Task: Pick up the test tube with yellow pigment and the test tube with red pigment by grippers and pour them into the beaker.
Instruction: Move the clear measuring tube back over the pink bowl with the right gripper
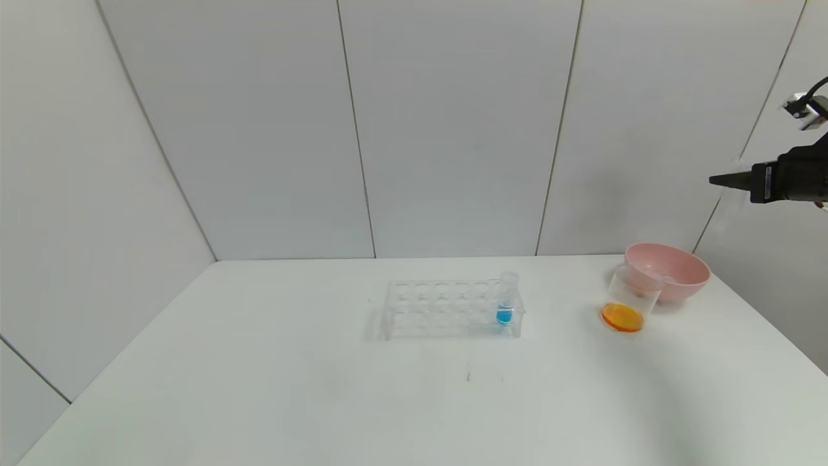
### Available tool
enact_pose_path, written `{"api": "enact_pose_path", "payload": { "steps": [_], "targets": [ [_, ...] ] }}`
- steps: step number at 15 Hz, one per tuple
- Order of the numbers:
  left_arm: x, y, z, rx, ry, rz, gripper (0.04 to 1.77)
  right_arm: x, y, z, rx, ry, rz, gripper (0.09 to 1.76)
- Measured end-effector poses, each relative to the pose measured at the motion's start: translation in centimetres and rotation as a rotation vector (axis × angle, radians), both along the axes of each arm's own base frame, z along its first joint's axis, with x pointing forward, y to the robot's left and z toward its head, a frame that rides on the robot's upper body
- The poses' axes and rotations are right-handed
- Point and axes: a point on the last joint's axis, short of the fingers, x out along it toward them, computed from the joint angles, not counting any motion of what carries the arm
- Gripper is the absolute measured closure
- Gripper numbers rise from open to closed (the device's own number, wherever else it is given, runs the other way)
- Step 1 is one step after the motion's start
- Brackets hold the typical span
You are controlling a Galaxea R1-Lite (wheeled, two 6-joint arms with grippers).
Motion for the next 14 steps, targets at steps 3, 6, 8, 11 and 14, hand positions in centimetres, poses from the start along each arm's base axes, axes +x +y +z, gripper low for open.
{"api": "enact_pose_path", "payload": {
  "steps": [3, 6, 8, 11, 14],
  "targets": [
    [0.0, 0.0, 0.0, 0.0, 0.0, 0.0, 0.09, 0.5, -0.4, -1.1, 0.025, -0.167, -0.032, 1.29],
    [0.0, 0.0, 0.0, 0.0, 0.0, 0.0, 0.09, 0.5, -0.7, -3.9, 0.07, -0.172, -0.069, 1.29],
    [0.0, 0.0, 0.0, 0.0, 0.0, 0.0, 0.09, 0.6, -0.7, -5.7, 0.085, -0.149, -0.074, 1.29],
    [0.0, 0.0, 0.0, 0.0, 0.0, 0.0, 0.09, 1.4, -1.0, -7.9, 0.078, -0.177, -0.073, 1.29],
    [0.0, 0.0, 0.0, 0.0, 0.0, 0.0, 0.09, 2.4, -1.4, -10.6, 0.08, -0.185, -0.076, 1.29]
  ]
}}
